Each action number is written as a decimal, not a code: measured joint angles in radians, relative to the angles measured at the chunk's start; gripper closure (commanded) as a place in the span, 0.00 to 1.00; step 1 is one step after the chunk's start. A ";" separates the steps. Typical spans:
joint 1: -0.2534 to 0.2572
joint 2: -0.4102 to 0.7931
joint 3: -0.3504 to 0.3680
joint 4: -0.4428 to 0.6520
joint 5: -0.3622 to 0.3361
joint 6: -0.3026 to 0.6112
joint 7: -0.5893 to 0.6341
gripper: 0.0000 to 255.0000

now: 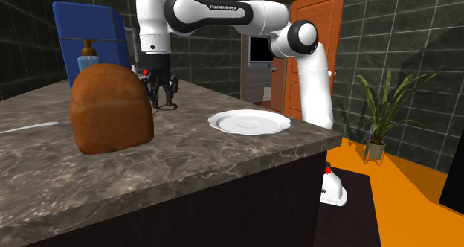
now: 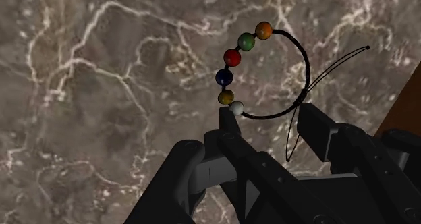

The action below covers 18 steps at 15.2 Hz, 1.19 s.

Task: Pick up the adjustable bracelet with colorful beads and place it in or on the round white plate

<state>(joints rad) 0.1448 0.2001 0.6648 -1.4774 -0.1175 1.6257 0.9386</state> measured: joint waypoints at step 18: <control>0.023 -0.046 0.022 0.153 0.024 -0.191 0.028 1.00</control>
<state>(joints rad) 0.1683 0.1545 0.6869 -1.3243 -0.0935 1.4347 0.9669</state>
